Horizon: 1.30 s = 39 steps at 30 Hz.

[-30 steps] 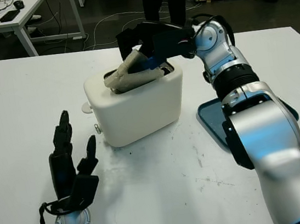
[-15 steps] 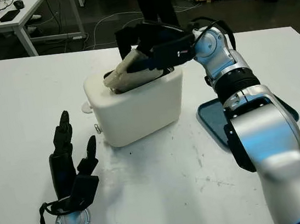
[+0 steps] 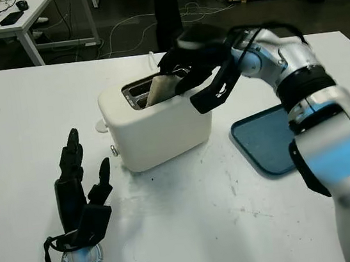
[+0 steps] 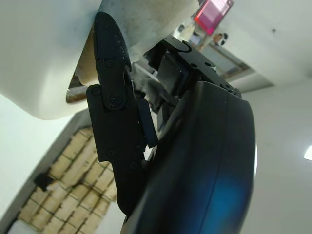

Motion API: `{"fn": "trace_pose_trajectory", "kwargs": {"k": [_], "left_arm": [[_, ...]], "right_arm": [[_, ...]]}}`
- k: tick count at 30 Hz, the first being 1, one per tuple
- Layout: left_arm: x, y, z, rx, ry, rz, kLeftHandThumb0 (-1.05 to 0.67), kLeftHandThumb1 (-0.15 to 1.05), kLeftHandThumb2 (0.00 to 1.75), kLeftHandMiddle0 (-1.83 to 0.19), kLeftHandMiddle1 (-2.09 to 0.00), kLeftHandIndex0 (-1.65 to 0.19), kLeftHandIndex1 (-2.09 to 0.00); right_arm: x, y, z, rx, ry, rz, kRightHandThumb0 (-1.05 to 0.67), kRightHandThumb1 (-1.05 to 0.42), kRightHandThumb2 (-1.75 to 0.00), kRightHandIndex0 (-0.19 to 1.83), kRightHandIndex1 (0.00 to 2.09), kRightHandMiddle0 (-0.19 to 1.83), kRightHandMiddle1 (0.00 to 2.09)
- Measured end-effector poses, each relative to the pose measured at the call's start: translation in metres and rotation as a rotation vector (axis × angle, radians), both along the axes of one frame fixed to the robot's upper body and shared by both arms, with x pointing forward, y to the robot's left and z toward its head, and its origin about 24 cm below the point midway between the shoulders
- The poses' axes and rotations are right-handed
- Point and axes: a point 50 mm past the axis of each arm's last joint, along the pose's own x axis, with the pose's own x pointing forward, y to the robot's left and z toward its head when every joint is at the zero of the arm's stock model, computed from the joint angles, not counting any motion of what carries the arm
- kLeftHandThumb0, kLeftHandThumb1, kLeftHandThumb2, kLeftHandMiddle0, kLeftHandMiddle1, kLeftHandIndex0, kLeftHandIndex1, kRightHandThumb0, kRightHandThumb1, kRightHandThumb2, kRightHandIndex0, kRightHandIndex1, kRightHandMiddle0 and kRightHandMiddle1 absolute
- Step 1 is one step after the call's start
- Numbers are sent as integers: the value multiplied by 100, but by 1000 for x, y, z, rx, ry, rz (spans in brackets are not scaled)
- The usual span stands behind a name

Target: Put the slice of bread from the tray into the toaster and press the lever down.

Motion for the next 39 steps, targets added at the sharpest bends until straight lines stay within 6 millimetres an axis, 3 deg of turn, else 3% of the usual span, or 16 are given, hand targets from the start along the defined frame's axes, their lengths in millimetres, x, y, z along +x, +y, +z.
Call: {"fn": "trace_pose_trajectory", "kwargs": {"k": [11,15,18,20,29,31,34,39], "left_arm": [[0,1,0,4,2,-3,-55,92,55,-22,-5,-18,-1],[0,1,-1,4,8,-2,-56,92,55,-22,-5,-18,-1],[0,1,-1,4,9,-2,-54,92,55,-21,-4,-17,0],[0,0,-1,2,10,-4,-54,92,55,-21,-4,-17,0],[-2,0,-2,1,14,-6,-53,92,56,-20,-4,-16,0],[-2,-1,-2,1,14,-7,-53,92,56,-21,-5,-17,0],[-2,-1,-2,0,13,-8,-53,92,56,-20,-4,-16,0],[-2,-1,-2,0,15,-11,-55,92,55,-20,-4,-16,0]], "right_arm": [[0,-2,6,51,-24,-14,-71,-87,0,24,33,68,3],[0,-7,8,154,-25,-18,-63,-86,0,48,44,79,6],[1,-12,5,250,14,-19,-54,-83,0,84,49,95,9],[1,-14,2,320,74,-26,-52,-81,0,92,51,97,9],[7,-31,3,557,545,-88,-73,-71,0,53,37,72,0],[7,-39,5,619,616,-93,-80,-71,0,36,60,69,0],[7,-50,11,711,649,-84,-89,-73,-1,26,77,67,0],[4,-63,14,767,620,-91,-87,-76,-1,23,75,65,0]]}}
